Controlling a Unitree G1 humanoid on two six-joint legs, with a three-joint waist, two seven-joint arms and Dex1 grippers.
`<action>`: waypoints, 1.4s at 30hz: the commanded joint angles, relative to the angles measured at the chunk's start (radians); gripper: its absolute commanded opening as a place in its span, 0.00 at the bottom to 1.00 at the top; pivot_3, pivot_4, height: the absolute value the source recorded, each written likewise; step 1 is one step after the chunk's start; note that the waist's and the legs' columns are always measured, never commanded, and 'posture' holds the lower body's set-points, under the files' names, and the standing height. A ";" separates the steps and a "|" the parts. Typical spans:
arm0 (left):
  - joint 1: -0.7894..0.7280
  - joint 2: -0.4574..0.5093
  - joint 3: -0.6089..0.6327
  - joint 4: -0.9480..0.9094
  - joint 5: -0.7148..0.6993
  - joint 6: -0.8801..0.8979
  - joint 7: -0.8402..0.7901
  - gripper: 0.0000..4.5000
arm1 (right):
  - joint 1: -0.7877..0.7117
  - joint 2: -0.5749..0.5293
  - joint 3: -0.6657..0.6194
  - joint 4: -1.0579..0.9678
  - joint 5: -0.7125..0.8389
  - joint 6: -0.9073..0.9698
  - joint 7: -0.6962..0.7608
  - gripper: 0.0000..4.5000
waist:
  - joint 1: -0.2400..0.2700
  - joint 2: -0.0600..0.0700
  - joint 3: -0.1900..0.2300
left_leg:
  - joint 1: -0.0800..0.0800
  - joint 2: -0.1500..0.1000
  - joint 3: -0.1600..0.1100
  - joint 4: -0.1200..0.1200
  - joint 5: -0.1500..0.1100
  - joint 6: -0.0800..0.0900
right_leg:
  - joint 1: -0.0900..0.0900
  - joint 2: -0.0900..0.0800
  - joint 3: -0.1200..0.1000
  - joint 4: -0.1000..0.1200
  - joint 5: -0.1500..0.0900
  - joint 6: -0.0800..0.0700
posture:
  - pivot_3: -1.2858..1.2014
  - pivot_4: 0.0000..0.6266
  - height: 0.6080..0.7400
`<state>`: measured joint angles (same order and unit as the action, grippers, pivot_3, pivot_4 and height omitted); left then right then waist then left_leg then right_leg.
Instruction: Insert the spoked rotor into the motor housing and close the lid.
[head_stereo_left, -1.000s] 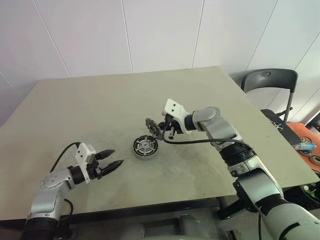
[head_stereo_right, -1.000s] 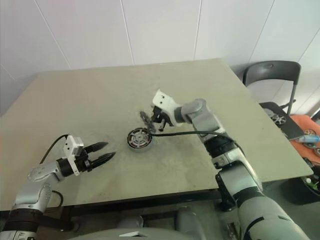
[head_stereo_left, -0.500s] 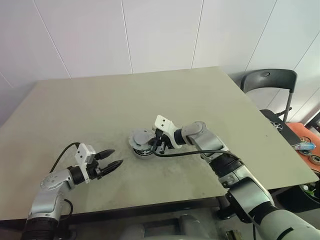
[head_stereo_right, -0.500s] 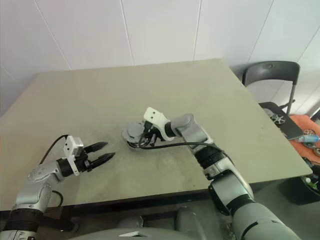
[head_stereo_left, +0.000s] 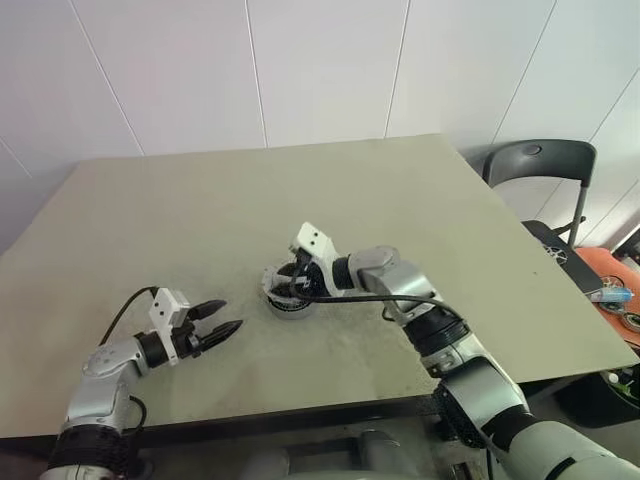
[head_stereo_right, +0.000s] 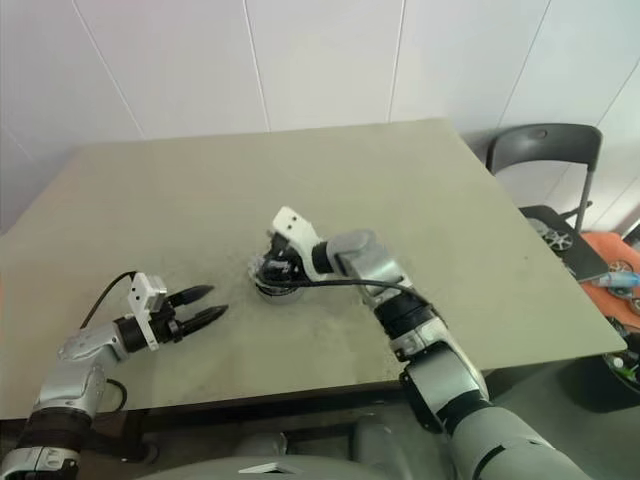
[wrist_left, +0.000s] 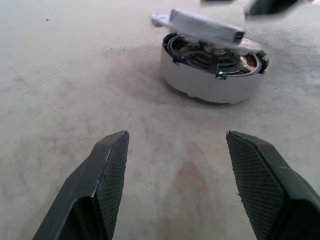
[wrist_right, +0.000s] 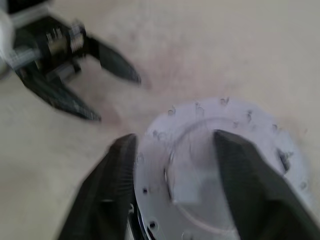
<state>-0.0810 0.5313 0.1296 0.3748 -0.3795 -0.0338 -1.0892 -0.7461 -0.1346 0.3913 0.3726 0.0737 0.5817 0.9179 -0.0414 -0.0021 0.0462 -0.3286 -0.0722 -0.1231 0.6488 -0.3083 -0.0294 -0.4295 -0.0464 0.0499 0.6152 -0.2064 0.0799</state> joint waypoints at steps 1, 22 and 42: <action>-0.036 -0.007 -0.003 0.054 0.017 -0.053 -0.019 0.73 | -0.006 0.009 0.009 0.028 -0.025 -0.055 -0.019 0.83 | 0.000 0.000 0.000 | 0.001 0.000 0.000 0.000 0.000 0.000 | 0.001 0.000 0.000 0.000 0.000 0.000 | 0.52 0.00 1.00; -0.130 -0.029 0.010 0.394 0.063 -0.269 -0.101 0.73 | -0.049 0.081 -0.069 0.300 -0.062 -0.074 -0.162 0.99 | -0.001 0.006 -0.013 | 0.017 0.000 -0.003 0.000 0.000 0.000 | 0.017 0.001 -0.001 0.003 -0.003 0.004 | 0.52 0.00 1.00; -0.148 -0.027 0.016 0.434 0.070 -0.304 -0.114 0.73 | -0.068 0.085 -0.159 0.224 0.034 -0.070 -0.062 0.82 | -0.002 0.010 -0.013 | 0.023 0.001 -0.009 -0.002 0.000 0.000 | 0.023 0.002 -0.004 0.002 -0.004 0.003 | 0.52 0.00 1.00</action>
<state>-0.2355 0.4915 0.1353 0.8078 -0.3169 -0.3511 -1.2169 -0.7962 -0.0504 0.2699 0.6580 0.0599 0.4964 0.8275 -0.0433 0.0082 0.0329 -0.3060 -0.0717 -0.1318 0.6469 -0.3082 -0.0292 -0.4066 -0.0444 0.0461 0.6166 -0.2108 0.0824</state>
